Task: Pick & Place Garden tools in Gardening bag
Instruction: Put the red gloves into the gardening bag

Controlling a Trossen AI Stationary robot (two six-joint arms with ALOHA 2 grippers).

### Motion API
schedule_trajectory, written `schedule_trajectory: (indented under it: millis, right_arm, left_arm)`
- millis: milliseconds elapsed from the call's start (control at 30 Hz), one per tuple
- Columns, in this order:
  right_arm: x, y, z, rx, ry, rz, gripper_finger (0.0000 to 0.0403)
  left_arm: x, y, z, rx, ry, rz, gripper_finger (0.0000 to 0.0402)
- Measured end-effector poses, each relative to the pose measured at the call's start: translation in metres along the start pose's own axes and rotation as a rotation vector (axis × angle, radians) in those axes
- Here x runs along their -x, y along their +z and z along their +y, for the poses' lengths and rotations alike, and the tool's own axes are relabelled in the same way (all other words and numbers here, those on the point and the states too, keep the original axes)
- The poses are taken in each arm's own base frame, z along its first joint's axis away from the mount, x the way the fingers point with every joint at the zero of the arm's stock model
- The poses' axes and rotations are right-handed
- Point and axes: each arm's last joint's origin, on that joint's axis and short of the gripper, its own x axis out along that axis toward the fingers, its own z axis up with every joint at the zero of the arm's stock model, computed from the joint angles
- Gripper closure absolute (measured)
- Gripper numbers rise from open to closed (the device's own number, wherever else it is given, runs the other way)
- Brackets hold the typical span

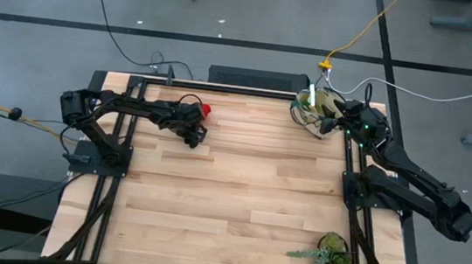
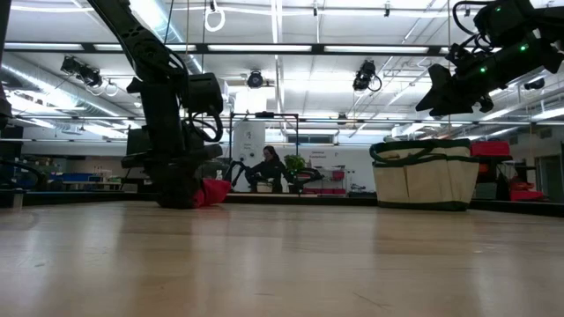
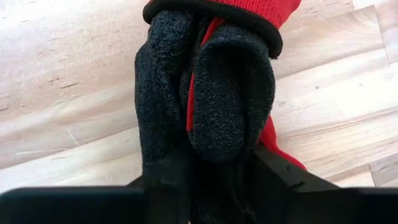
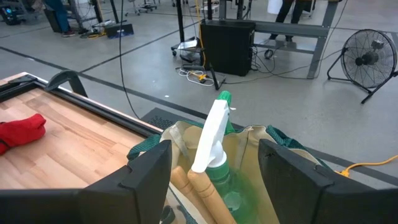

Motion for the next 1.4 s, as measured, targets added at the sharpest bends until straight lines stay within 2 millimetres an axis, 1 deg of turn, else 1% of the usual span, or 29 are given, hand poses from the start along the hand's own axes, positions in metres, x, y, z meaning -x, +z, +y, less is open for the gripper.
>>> schedule_trajectory:
  millis: [100, 267, 1100, 1267, 1400]
  right_arm:
    - [0.000, 0.000, 0.000, 0.000, 0.000, 0.000, 0.0160]
    - [0.000, 0.000, 0.000, 0.000, 0.000, 0.001, 0.0160]
    - [0.000, -0.001, 0.000, 0.001, 0.000, 0.007, 0.0160]
    - [0.000, -0.001, 0.000, 0.001, 0.000, 0.007, 0.0160]
    - [0.000, -0.001, 0.000, 0.001, 0.000, 0.007, 0.0160]
  left_arm:
    - [0.000, 0.000, 0.000, -0.001, 0.001, -0.002, 0.0292]
    - [0.000, 0.000, 0.000, -0.002, 0.006, -0.008, 0.0311]
    - [0.000, 0.000, 0.000, -0.039, 0.003, -0.010, 0.0370]
    - [0.006, 0.003, -0.003, -0.045, -0.044, -0.002, 0.0372]
    - [0.018, 0.014, -0.013, -0.061, -0.124, -0.024, 0.0372]
